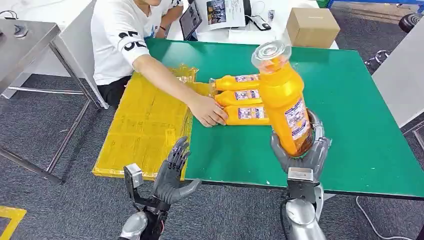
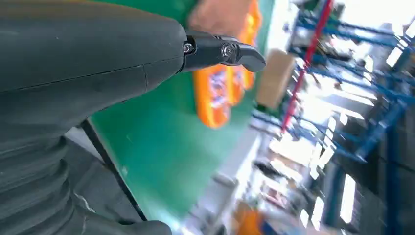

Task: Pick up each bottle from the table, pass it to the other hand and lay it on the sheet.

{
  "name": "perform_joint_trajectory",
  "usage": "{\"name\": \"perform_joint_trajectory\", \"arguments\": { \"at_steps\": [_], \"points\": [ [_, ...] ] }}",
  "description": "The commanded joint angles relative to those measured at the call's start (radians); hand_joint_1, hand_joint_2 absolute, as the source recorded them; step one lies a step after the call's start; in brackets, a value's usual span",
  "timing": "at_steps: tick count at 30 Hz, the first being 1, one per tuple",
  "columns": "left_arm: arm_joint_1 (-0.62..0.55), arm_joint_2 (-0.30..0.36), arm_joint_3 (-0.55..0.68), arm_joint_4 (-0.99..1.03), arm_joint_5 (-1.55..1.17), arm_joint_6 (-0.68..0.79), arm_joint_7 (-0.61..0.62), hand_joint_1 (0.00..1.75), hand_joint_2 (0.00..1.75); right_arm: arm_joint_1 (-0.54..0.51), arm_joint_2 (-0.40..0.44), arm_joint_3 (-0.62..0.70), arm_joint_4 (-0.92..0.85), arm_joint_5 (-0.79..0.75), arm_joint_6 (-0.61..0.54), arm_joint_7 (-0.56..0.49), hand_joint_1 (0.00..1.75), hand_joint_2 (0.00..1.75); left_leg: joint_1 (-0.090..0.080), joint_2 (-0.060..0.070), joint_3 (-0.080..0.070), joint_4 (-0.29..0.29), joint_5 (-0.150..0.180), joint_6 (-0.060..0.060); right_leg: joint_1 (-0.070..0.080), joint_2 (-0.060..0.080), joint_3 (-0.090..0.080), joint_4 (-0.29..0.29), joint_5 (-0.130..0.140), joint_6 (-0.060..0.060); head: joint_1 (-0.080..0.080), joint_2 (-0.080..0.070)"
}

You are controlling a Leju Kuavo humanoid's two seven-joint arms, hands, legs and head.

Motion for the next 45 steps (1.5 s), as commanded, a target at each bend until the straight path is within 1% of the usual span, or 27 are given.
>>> {"name": "perform_joint_trajectory", "arguments": {
  "at_steps": [1, 2, 6, 7, 9, 10, 11, 13, 14, 15, 16, 17, 18, 19, 20, 21, 22, 23, 24, 25, 26, 35, 37, 38, 41, 43, 45],
  "points": [
    [-0.001, 0.064, -0.047, -0.051, 0.014, -0.010, 0.011, 0.00, 1.75, 0.001, 0.017, 0.060, 0.105, -0.013, -0.011, -0.004, 1.75, 1.75, 0.002, 0.003, 0.008, -0.002, -0.002, -0.003, 0.002, 0.005, 0.007, -0.002, -0.001, -0.003, 0.000, 0.000],
    [-0.001, 0.064, -0.047, -0.051, 0.014, -0.010, 0.011, 0.00, 1.75, 0.001, 0.017, 0.060, 0.105, -0.013, -0.011, -0.004, 1.75, 1.75, 0.001, 0.002, 0.005, -0.001, -0.001, -0.002, 0.001, 0.003, 0.004, -0.002, -0.001, -0.002, 0.000, 0.000],
    [-0.001, 0.064, -0.047, -0.051, 0.014, -0.010, 0.011, 0.00, 1.75, 0.001, 0.017, 0.060, 0.105, -0.013, -0.011, -0.004, 1.75, 1.75, 0.001, 0.002, 0.006, -0.001, -0.002, -0.002, 0.001, 0.004, 0.005, -0.002, -0.001, -0.002, 0.000, 0.000],
    [-0.001, 0.064, -0.047, -0.051, 0.014, -0.010, 0.011, 0.00, 1.75, 0.001, 0.017, 0.060, 0.105, -0.013, -0.011, -0.004, 1.75, 1.75, 0.001, 0.001, 0.003, -0.001, -0.001, -0.001, 0.001, 0.002, 0.003, -0.001, 0.000, -0.002, 0.000, 0.000],
    [-0.001, 0.071, -0.055, -0.059, 0.034, -0.037, 0.013, 0.00, 1.75, 0.011, 0.035, 0.056, 0.148, -0.026, 0.051, -0.004, 1.75, 1.75, 0.002, 0.002, 0.007, -0.002, -0.002, -0.002, 0.001, 0.004, 0.007, -0.002, -0.001, -0.003, 0.000, 0.000],
    [-0.002, 0.074, -0.057, -0.068, 0.039, -0.043, 0.015, 0.00, 1.75, 0.018, 0.048, 0.065, 0.166, -0.012, 0.058, -0.004, 1.75, 1.75, 0.001, 0.001, 0.005, -0.002, -0.001, -0.002, 0.001, 0.003, 0.005, -0.002, -0.001, -0.002, 0.000, 0.000],
    [-0.001, 0.081, -0.062, -0.083, 0.049, -0.055, 0.019, 0.00, 1.75, 0.027, 0.049, 0.106, 0.199, -0.052, 0.069, -0.004, 1.75, 1.75, 0.002, 0.002, 0.007, -0.002, -0.002, -0.003, 0.001, 0.003, 0.007, -0.002, -0.001, -0.003, 0.000, 0.000],
    [-0.004, 0.087, -0.066, -0.097, 0.059, -0.064, 0.026, 0.00, 1.75, 0.031, 0.047, 0.172, 0.249, -0.045, 0.040, -0.004, 1.75, 1.75, 0.002, 0.002, 0.007, -0.002, -0.002, -0.003, 0.001, 0.004, 0.006, -0.002, -0.001, -0.003, 0.000, 0.000],
    [-0.006, 0.088, -0.067, -0.100, 0.060, -0.063, 0.027, 0.00, 1.75, 0.032, 0.050, 0.206, 0.276, -0.070, 0.048, -0.004, 1.75, 1.75, 0.001, 0.003, 0.006, -0.002, -0.002, -0.002, 0.001, 0.004, 0.005, -0.003, -0.001, -0.002, 0.000, 0.000],
    [-0.008, 0.088, -0.068, -0.100, 0.060, -0.065, 0.029, 0.00, 1.75, 0.030, 0.050, 0.222, 0.296, -0.050, 0.033, -0.004, 1.75, 1.75, 0.002, 0.003, 0.008, -0.002, -0.003, -0.003, 0.002, 0.005, 0.007, -0.003, -0.001, -0.003, 0.000, 0.000],
    [-0.010, 0.089, -0.072, -0.096, 0.068, -0.075, 0.035, 0.00, 1.75, 0.026, 0.054, 0.252, 0.319, -0.067, 0.033, -0.004, 1.75, 1.75, 0.002, 0.003, 0.006, -0.002, -0.002, -0.002, 0.002, 0.004, 0.005, -0.002, -0.001, -0.002, 0.000, 0.000],
    [-0.013, 0.087, -0.075, -0.089, 0.070, -0.073, 0.037, 0.00, 1.75, 0.017, 0.051, 0.291, 0.351, -0.045, 0.001, -0.004, 1.75, 1.75, 0.002, 0.003, 0.008, -0.002, -0.002, -0.003, 0.002, 0.005, 0.007, -0.002, -0.001, -0.003, 0.000, 0.000],
    [-0.016, 0.087, -0.076, -0.081, 0.069, -0.071, 0.037, 0.00, 1.75, 0.015, 0.057, 0.305, 0.360, -0.057, 0.010, -0.004, 1.75, 1.75, 0.002, 0.003, 0.004, -0.002, -0.001, -0.002, 0.001, 0.004, 0.003, -0.002, 0.000, -0.002, 0.000, 0.000],
    [-0.019, 0.087, -0.079, -0.072, 0.069, -0.073, 0.040, 0.00, 1.75, 0.009, 0.057, 0.325, 0.380, -0.046, 0.006, -0.004, 1.75, 1.75, 0.002, 0.003, 0.007, -0.002, -0.002, -0.002, 0.002, 0.004, 0.005, -0.002, -0.001, -0.003, 0.000, 0.000],
    [-0.025, 0.088, -0.084, -0.059, 0.070, -0.079, 0.042, 0.00, 1.75, 0.001, 0.065, 0.345, 0.408, -0.025, -0.008, -0.004, 1.75, 1.75, 0.002, 0.002, 0.005, -0.002, -0.001, -0.002, 0.002, 0.003, 0.004, -0.002, 0.000, -0.002, 0.000, 0.000],
    [-0.028, 0.087, -0.086, -0.052, 0.073, -0.084, 0.043, 0.00, 1.75, 0.000, 0.069, 0.355, 0.414, -0.040, 0.014, -0.004, 1.75, 1.75, 0.003, 0.003, 0.007, -0.002, -0.002, -0.002, 0.002, 0.005, 0.006, -0.003, 0.000, -0.003, 0.000, 0.000],
    [-0.032, 0.086, -0.089, -0.044, 0.076, -0.089, 0.044, 0.00, 1.75, -0.010, 0.075, 0.373, 0.451, -0.015, 0.012, -0.004, 1.75, 1.75, 0.002, 0.002, 0.004, -0.002, -0.001, -0.002, 0.001, 0.003, 0.003, -0.002, 0.000, -0.002, 0.000, 0.000],
    [-0.034, 0.087, -0.091, -0.042, 0.078, -0.092, 0.044, 0.00, 1.75, -0.011, 0.079, 0.380, 0.457, -0.024, 0.025, -0.004, 1.75, 1.75, 0.003, 0.003, 0.006, -0.002, -0.002, -0.002, 0.002, 0.004, 0.005, -0.002, -0.001, -0.003, 0.000, 0.000],
    [-0.034, 0.087, -0.091, -0.042, 0.078, -0.092, 0.044, 0.00, 1.75, -0.011, 0.079, 0.380, 0.457, -0.024, 0.025, -0.004, 1.75, 1.75, 0.002, 0.002, 0.004, -0.002, -0.001, -0.002, 0.001, 0.003, 0.003, -0.002, 0.000, -0.002, 0.000, 0.000],
    [-0.034, 0.087, -0.091, -0.042, 0.078, -0.092, 0.044, 0.00, 1.75, -0.011, 0.079, 0.380, 0.457, -0.024, 0.025, -0.004, 1.75, 1.75, 0.003, 0.003, 0.006, -0.002, -0.002, -0.002, 0.002, 0.004, 0.005, -0.002, -0.001, -0.003, 0.000, 0.000],
    [-0.034, 0.087, -0.091, -0.042, 0.078, -0.092, 0.044, 0.00, 1.75, -0.011, 0.079, 0.380, 0.457, -0.024, 0.025, -0.004, 1.75, 1.75, 0.002, 0.002, 0.003, -0.002, -0.001, -0.001, 0.001, 0.002, 0.003, -0.001, 0.000, -0.002, 0.000, 0.000],
    [-0.034, 0.087, -0.091, -0.042, 0.078, -0.092, 0.044, 0.00, 1.75, -0.011, 0.079, 0.380, 0.457, -0.024, 0.025, -0.004, 1.75, 1.75, 0.002, 0.001, 0.006, -0.002, -0.001, -0.003, 0.002, 0.002, 0.006, -0.002, -0.001, -0.003, 0.000, 0.000],
    [-0.034, 0.087, -0.091, -0.042, 0.078, -0.092, 0.044, 0.00, 1.75, -0.011, 0.079, 0.380, 0.457, -0.024, 0.025, -0.004, 1.75, 1.75, 0.001, 0.000, 0.003, -0.001, -0.001, -0.001, 0.001, 0.001, 0.002, -0.001, -0.001, -0.002, 0.000, 0.000],
    [-0.033, 0.087, -0.092, -0.045, 0.080, -0.095, 0.045, 0.00, 1.75, -0.013, 0.079, 0.381, 0.464, -0.032, 0.038, -0.004, 1.75, 1.75, 0.002, 0.001, 0.005, -0.002, -0.001, -0.002, 0.001, 0.002, 0.005, -0.002, -0.001, -0.002, 0.000, 0.000],
    [-0.036, 0.089, -0.097, -0.043, 0.085, -0.098, 0.051, 0.00, 1.75, -0.030, 0.097, 0.419, 0.550, -0.015, 0.058, -0.004, 1.75, 1.75, 0.002, 0.002, 0.007, -0.002, -0.002, -0.003, 0.002, 0.003, 0.006, -0.003, -0.001, -0.003, 0.000, 0.000],
    [-0.038, 0.089, -0.098, -0.036, 0.088, -0.098, 0.054, 0.00, 1.75, -0.037, 0.109, 0.461, 0.599, -0.010, 0.050, -0.004, 1.75, 1.75, 0.001, 0.001, 0.004, -0.002, -0.001, -0.001, 0.001, 0.002, 0.003, -0.001, -0.001, -0.002, 0.000, 0.000],
    [-0.039, 0.089, -0.099, -0.025, 0.096, -0.102, 0.061, 0.00, 1.75, -0.051, 0.109, 0.514, 0.642, -0.013, 0.012, -0.004, 1.75, 1.75, 0.003, 0.003, 0.007, -0.002, -0.002, -0.003, 0.002, 0.004, 0.006, -0.002, -0.001, -0.003, 0.000, 0.000]
  ]
}}
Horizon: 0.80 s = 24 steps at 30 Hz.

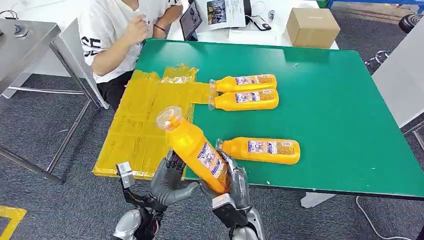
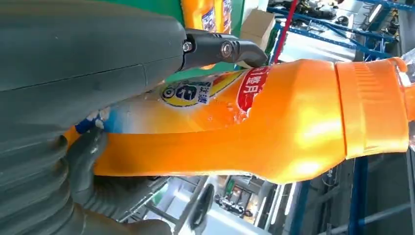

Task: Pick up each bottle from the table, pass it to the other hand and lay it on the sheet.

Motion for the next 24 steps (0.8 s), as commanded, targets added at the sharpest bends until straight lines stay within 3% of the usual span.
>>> {"name": "perform_joint_trajectory", "arguments": {
  "at_steps": [1, 5, 6, 10, 24],
  "points": [
    [-0.041, 0.033, -0.031, 0.069, 0.012, -0.005, 0.018, 0.00, 1.75, -0.062, 0.019, 0.155, 0.231, 0.003, -0.028, -0.001, 1.75, 1.75, 0.001, 0.002, 0.005, -0.002, -0.001, -0.002, 0.001, 0.003, 0.005, -0.002, 0.000, -0.002, 0.000, 0.000],
    [-0.047, 0.032, -0.029, 0.094, 0.034, -0.021, 0.030, 0.00, 1.75, -0.073, 0.021, 0.163, 0.254, -0.010, -0.017, -0.001, 1.75, 1.75, 0.001, 0.001, 0.005, -0.001, -0.001, -0.002, 0.001, 0.002, 0.004, -0.002, -0.001, -0.002, 0.000, 0.000],
    [-0.052, 0.033, -0.030, 0.109, 0.051, -0.033, 0.044, 0.00, 1.75, -0.097, 0.023, 0.197, 0.335, 0.030, 0.057, 0.024, 1.75, 1.75, 0.001, 0.001, 0.007, -0.002, -0.002, -0.002, 0.001, 0.002, 0.006, -0.002, -0.001, -0.002, 0.000, 0.000],
    [-0.078, 0.034, -0.023, 0.172, 0.068, -0.050, 0.043, 0.00, 1.75, -0.106, 0.069, 0.257, 0.448, 0.076, 0.013, -0.001, 1.75, 1.75, 0.002, 0.001, 0.007, -0.003, -0.001, -0.003, 0.002, 0.002, 0.007, -0.003, -0.001, -0.003, 0.000, 0.000],
    [-0.077, 0.032, -0.024, 0.177, 0.075, -0.055, 0.049, 0.00, 1.75, -0.119, 0.072, 0.287, 0.483, 0.085, 0.014, -0.001, 1.75, 1.75, 0.001, 0.000, 0.002, 0.000, -0.001, -0.002, 0.001, 0.000, 0.002, -0.001, -0.001, -0.001, 0.000, 0.000]
  ]
}}
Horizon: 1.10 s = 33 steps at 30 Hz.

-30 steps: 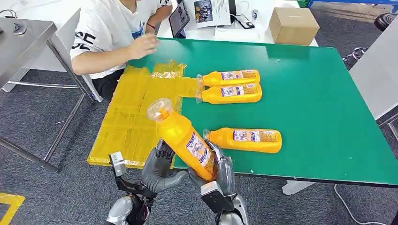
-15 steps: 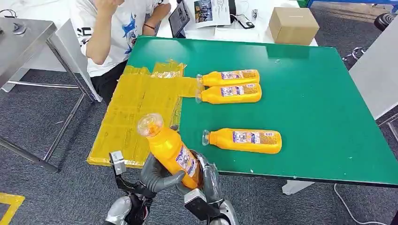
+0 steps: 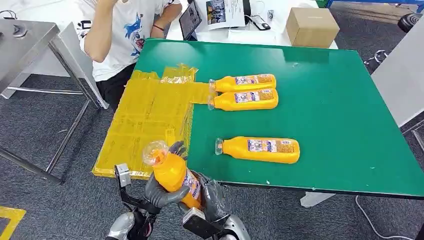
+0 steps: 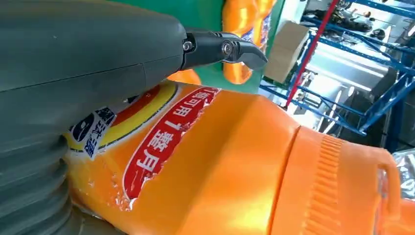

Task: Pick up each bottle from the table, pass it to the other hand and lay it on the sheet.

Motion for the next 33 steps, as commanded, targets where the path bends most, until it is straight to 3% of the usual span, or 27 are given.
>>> {"name": "perform_joint_trajectory", "arguments": {
  "at_steps": [1, 9, 10, 11, 12, 13, 28, 29, 33],
  "points": [
    [-0.064, -0.016, -0.046, 0.061, 0.002, -0.020, 0.011, 0.00, 1.75, -0.016, 0.018, 0.112, 0.120, 0.027, 0.017, 0.000, 1.75, 1.75, 0.002, -0.003, 0.004, 0.000, -0.001, -0.002, 0.001, -0.002, 0.005, -0.001, -0.002, -0.002, 0.000, 0.000],
    [-0.060, -0.013, -0.049, 0.058, -0.004, -0.022, 0.009, 0.00, 1.75, -0.019, 0.018, 0.110, 0.117, 0.019, 0.021, 0.000, 1.75, 1.75, 0.001, -0.003, 0.003, 0.000, -0.001, -0.002, 0.001, -0.001, 0.004, -0.001, -0.002, -0.002, 0.000, 0.000],
    [-0.057, -0.016, -0.043, 0.056, 0.003, -0.028, 0.004, 0.12, 1.75, -0.021, 0.022, 0.109, 0.127, 0.025, 0.027, 0.000, 1.75, 1.75, 0.001, -0.002, 0.002, 0.000, -0.001, -0.001, 0.001, -0.001, 0.003, 0.000, -0.001, -0.001, 0.000, 0.000],
    [-0.057, -0.016, -0.043, 0.056, 0.003, -0.028, 0.004, 0.12, 1.75, -0.021, 0.022, 0.109, 0.127, 0.025, 0.027, 0.000, 1.75, 1.75, 0.002, -0.003, 0.004, 0.000, -0.002, -0.002, 0.001, -0.001, 0.005, -0.001, -0.002, -0.002, 0.000, 0.000],
    [-0.055, -0.020, -0.040, 0.052, 0.017, -0.042, 0.002, 0.70, 1.75, -0.021, 0.023, 0.108, 0.130, 0.024, 0.032, 0.000, 1.75, 1.75, 0.001, -0.002, 0.002, 0.000, -0.001, -0.001, 0.001, -0.001, 0.003, 0.000, -0.001, -0.001, 0.000, 0.000],
    [-0.054, -0.021, -0.039, 0.046, 0.021, -0.048, 0.000, 1.75, 1.75, -0.022, 0.023, 0.106, 0.135, 0.026, 0.034, 0.000, 1.75, 1.75, 0.002, -0.002, 0.004, 0.000, -0.002, -0.002, 0.002, -0.001, 0.005, -0.001, -0.002, -0.002, 0.000, 0.000],
    [-0.015, -0.019, -0.027, -0.026, -0.044, -0.031, -0.018, 1.75, 1.75, -0.011, 0.020, -0.004, 0.059, 0.014, 0.051, 0.000, 1.75, 1.75, 0.001, -0.002, 0.002, 0.000, -0.001, -0.001, 0.001, -0.001, 0.002, 0.000, -0.001, -0.001, 0.000, 0.000],
    [-0.012, -0.020, -0.023, -0.030, -0.046, -0.027, -0.018, 1.75, 1.75, -0.008, 0.020, -0.020, 0.043, 0.011, 0.057, 0.000, 1.59, 1.75, 0.001, -0.002, 0.003, 0.000, -0.002, -0.002, 0.001, -0.001, 0.004, 0.000, -0.002, -0.002, 0.000, 0.000],
    [-0.007, -0.019, -0.019, -0.036, -0.048, -0.024, -0.017, 1.75, 1.75, -0.006, 0.020, -0.046, 0.022, 0.006, 0.077, 0.000, 1.55, 1.75, 0.001, -0.002, 0.002, 0.000, -0.001, -0.002, 0.001, 0.000, 0.003, 0.000, -0.001, -0.002, 0.000, 0.000]
  ]
}}
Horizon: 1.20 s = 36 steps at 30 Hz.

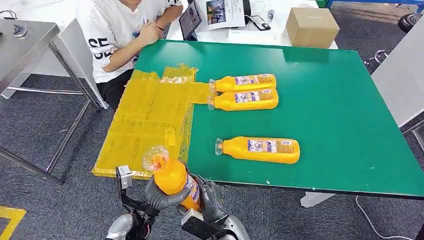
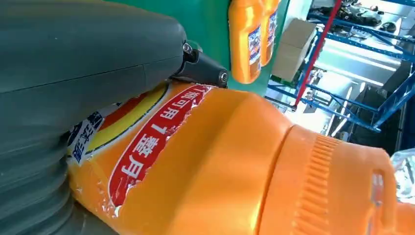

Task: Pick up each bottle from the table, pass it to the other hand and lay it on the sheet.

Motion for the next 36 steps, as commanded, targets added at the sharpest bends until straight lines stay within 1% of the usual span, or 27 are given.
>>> {"name": "perform_joint_trajectory", "arguments": {
  "at_steps": [1, 2, 3, 4, 5, 12, 13, 14, 15, 16, 17, 18, 20, 21, 22, 23, 24, 25, 26, 27, 28, 29, 30, 31, 32, 34, 36],
  "points": [
    [-0.018, -0.023, -0.035, -0.025, -0.005, -0.007, 0.001, 1.75, 1.75, 0.011, 0.011, -0.052, -0.033, 0.002, 0.056, 0.006, 1.55, 1.75, 0.002, -0.002, 0.004, 0.001, -0.002, -0.002, 0.001, 0.000, 0.005, 0.000, -0.002, -0.002, 0.000, 0.000],
    [-0.017, -0.024, -0.034, -0.027, -0.002, -0.009, 0.002, 1.75, 1.75, 0.012, 0.011, -0.061, -0.038, 0.006, 0.062, 0.006, 1.62, 1.75, 0.001, -0.002, 0.002, 0.000, -0.001, -0.002, 0.001, -0.001, 0.003, 0.000, -0.002, -0.002, 0.000, 0.000],
    [-0.016, -0.025, -0.033, -0.030, 0.008, -0.020, 0.005, 1.75, 1.75, 0.013, 0.011, -0.072, -0.046, 0.016, 0.063, 0.006, 1.62, 1.75, 0.002, -0.002, 0.004, 0.000, -0.002, -0.002, 0.001, 0.000, 0.005, 0.000, -0.002, -0.002, 0.000, 0.000],
    [-0.015, -0.025, -0.033, -0.031, 0.015, -0.024, 0.008, 1.75, 1.75, 0.015, 0.011, -0.077, -0.050, 0.017, 0.067, 0.006, 1.61, 1.75, 0.001, -0.002, 0.002, 0.000, -0.001, -0.001, 0.001, -0.001, 0.002, 0.000, -0.001, -0.001, 0.000, 0.000],
    [-0.014, -0.025, -0.034, -0.034, 0.016, -0.023, 0.010, 1.75, 1.75, 0.015, 0.012, -0.083, -0.052, 0.023, 0.069, 0.006, 1.57, 1.75, 0.001, -0.002, 0.003, 0.000, -0.002, -0.002, 0.001, 0.000, 0.003, 0.000, -0.002, -0.002, 0.000, 0.000],
    [-0.015, -0.024, -0.033, -0.035, 0.016, -0.018, 0.010, 1.75, 1.75, 0.015, 0.015, -0.090, -0.053, 0.023, 0.074, 0.006, 1.54, 1.75, 0.001, -0.001, 0.004, 0.000, -0.002, -0.002, 0.001, 0.000, 0.004, 0.000, -0.002, -0.002, 0.000, 0.000],
    [-0.017, -0.023, -0.031, -0.032, 0.016, -0.016, 0.010, 1.75, 1.75, 0.016, 0.016, -0.090, -0.056, 0.020, 0.075, 0.006, 1.40, 1.75, 0.001, -0.001, 0.002, 0.000, -0.001, -0.001, 0.001, 0.000, 0.002, 0.000, -0.001, -0.001, 0.000, 0.000],
    [-0.017, -0.024, -0.028, -0.030, 0.019, -0.011, 0.012, 1.75, 1.75, 0.021, 0.012, -0.084, -0.075, 0.000, 0.094, 0.006, 0.07, 1.75, 0.001, -0.001, 0.003, 0.000, -0.001, -0.002, 0.001, 0.000, 0.004, 0.000, -0.002, -0.002, 0.000, 0.000],
    [-0.010, -0.024, -0.020, -0.031, 0.020, -0.002, 0.012, 1.75, 1.75, 0.034, 0.010, -0.093, -0.109, -0.074, 0.172, 0.006, 0.00, 1.75, 0.001, -0.002, 0.002, 0.000, -0.001, -0.001, 0.001, -0.001, 0.002, 0.000, -0.001, -0.001, 0.000, 0.000],
    [-0.007, -0.023, -0.013, -0.028, 0.020, 0.004, 0.012, 1.75, 1.75, 0.037, 0.001, -0.088, -0.129, -0.102, 0.232, 0.006, 0.00, 0.00, 0.001, -0.001, 0.002, 0.000, -0.001, -0.002, 0.001, 0.000, 0.003, 0.000, -0.001, -0.002, 0.000, 0.000],
    [-0.006, -0.023, -0.009, -0.024, 0.020, 0.007, 0.012, 1.75, 1.75, 0.041, -0.003, -0.090, -0.143, -0.111, 0.238, 0.006, 0.00, 0.00, 0.001, -0.001, 0.004, 0.000, -0.002, -0.002, 0.001, 0.001, 0.005, -0.001, -0.002, -0.002, 0.000, 0.000],
    [-0.007, -0.023, 0.002, -0.021, 0.020, 0.014, 0.011, 1.75, 1.75, 0.049, -0.013, -0.091, -0.192, -0.136, 0.259, 0.006, 0.00, 0.00, 0.001, -0.001, 0.002, 0.000, -0.001, -0.001, 0.001, 0.000, 0.003, 0.000, -0.001, -0.001, 0.000, 0.000],
    [-0.009, -0.025, 0.017, -0.022, 0.011, 0.031, 0.004, 1.75, 1.75, 0.059, -0.021, -0.102, -0.240, -0.144, 0.278, 0.006, 0.00, 0.00, 0.001, -0.001, 0.005, 0.000, -0.002, -0.002, 0.001, 0.001, 0.006, -0.001, -0.002, -0.002, 0.001, 0.000],
    [-0.017, -0.026, 0.031, -0.024, -0.027, 0.071, -0.015, 1.75, 1.75, 0.068, -0.023, -0.125, -0.278, -0.145, 0.294, 0.006, 0.00, 0.00, 0.001, 0.000, 0.002, 0.000, -0.001, -0.002, 0.001, 0.001, 0.003, 0.000, -0.001, -0.002, 0.000, 0.000],
    [-0.021, -0.026, 0.037, -0.026, -0.045, 0.090, -0.023, 1.75, 1.75, 0.071, -0.023, -0.133, -0.291, -0.146, 0.296, 0.006, 0.00, 0.00, 0.001, -0.001, 0.004, 0.000, -0.002, -0.002, 0.001, 0.000, 0.004, 0.000, -0.002, -0.002, 0.000, 0.000],
    [-0.032, -0.030, 0.056, -0.036, -0.113, 0.164, -0.058, 1.75, 1.75, 0.080, -0.022, -0.158, -0.323, -0.140, 0.294, 0.006, 0.00, 0.00, 0.002, -0.002, 0.004, 0.000, -0.002, -0.002, 0.002, -0.001, 0.005, 0.000, -0.002, -0.002, 0.001, 0.000],
    [-0.039, -0.036, 0.072, -0.044, -0.137, 0.194, -0.067, 1.75, 1.75, 0.090, -0.019, -0.181, -0.346, -0.131, 0.296, 0.006, 0.00, 0.00, 0.001, -0.003, 0.002, 0.000, -0.001, -0.002, 0.001, -0.001, 0.003, 0.000, -0.001, -0.002, 0.000, 0.000],
    [-0.047, -0.040, 0.087, -0.054, -0.158, 0.220, -0.077, 1.75, 1.75, 0.099, -0.018, -0.198, -0.367, -0.127, 0.301, 0.006, 0.00, 0.00, 0.001, -0.002, 0.003, 0.000, -0.001, -0.002, 0.001, -0.001, 0.004, 0.000, -0.002, -0.002, 0.000, 0.000],
    [-0.087, -0.050, 0.125, -0.073, -0.374, 0.492, -0.210, 1.75, 1.75, 0.120, -0.022, -0.218, -0.454, -0.150, 0.258, 0.006, 0.00, 0.00, 0.001, -0.002, 0.000, 0.000, 0.000, -0.001, 0.001, -0.001, 0.002, 0.000, -0.001, -0.001, 0.000, 0.000],
    [-0.127, -0.045, 0.146, -0.081, -0.411, 0.549, -0.199, 1.75, 1.75, 0.122, -0.026, -0.226, -0.476, -0.159, 0.259, 0.006, 0.00, 0.00, 0.002, -0.003, 0.001, 0.001, -0.001, -0.002, 0.002, -0.001, 0.002, 0.000, -0.001, -0.002, 0.000, 0.000],
    [-0.157, -0.040, 0.166, -0.086, -0.435, 0.577, -0.186, 1.75, 1.75, 0.124, -0.026, -0.237, -0.497, -0.158, 0.263, 0.006, 0.00, 0.00, 0.002, -0.003, 0.001, 0.001, -0.001, -0.002, 0.002, -0.002, 0.003, 0.001, -0.002, -0.002, 0.001, 0.000],
    [-0.187, -0.040, 0.189, -0.081, -0.498, 0.632, -0.192, 1.75, 1.75, 0.130, -0.022, -0.250, -0.522, -0.145, 0.264, 0.006, 0.00, 0.00, 0.002, -0.005, -0.002, 0.002, 0.000, -0.002, 0.002, -0.004, 0.000, 0.001, -0.001, -0.002, 0.001, 0.000],
    [-0.205, -0.041, 0.207, -0.071, -0.515, 0.647, -0.192, 1.75, 1.75, 0.134, -0.018, -0.257, -0.539, -0.143, 0.264, 0.006, 0.00, 0.00, 0.002, -0.005, -0.002, 0.003, 0.000, -0.002, 0.002, -0.004, 0.000, 0.002, -0.001, -0.002, 0.000, 0.000],
    [-0.222, -0.040, 0.219, -0.062, -0.569, 0.701, -0.212, 1.75, 1.75, 0.135, -0.018, -0.255, -0.553, -0.144, 0.262, 0.006, 0.00, 0.00, 0.001, -0.004, -0.002, 0.001, 0.001, -0.001, 0.001, -0.003, 0.000, 0.001, 0.000, -0.001, 0.000, 0.000],
    [-0.245, -0.041, 0.239, -0.039, -0.582, 0.712, -0.213, 1.75, 1.75, 0.136, -0.019, -0.250, -0.566, -0.146, 0.252, 0.006, 0.00, 0.00, 0.002, -0.003, 0.000, 0.001, 0.000, -0.002, 0.002, -0.002, 0.001, 0.001, 0.000, -0.002, 0.000, 0.000],
    [-0.277, -0.033, 0.249, -0.002, -0.659, 0.784, -0.236, 1.75, 1.75, 0.134, -0.027, -0.237, -0.584, -0.161, 0.245, 0.006, 0.00, 0.00, 0.001, -0.002, 0.001, 0.000, 0.001, -0.002, 0.001, -0.001, 0.002, 0.000, 0.000, -0.002, 0.000, 0.000],
    [-0.333, -0.017, 0.278, 0.069, -0.720, 0.844, -0.238, 1.75, 1.75, 0.126, -0.033, -0.216, -0.592, -0.179, 0.247, 0.006, 0.00, 0.00, 0.002, -0.003, 0.004, 0.000, -0.001, -0.003, 0.002, -0.001, 0.006, 0.000, -0.001, -0.003, 0.000, 0.000]
  ]
}}
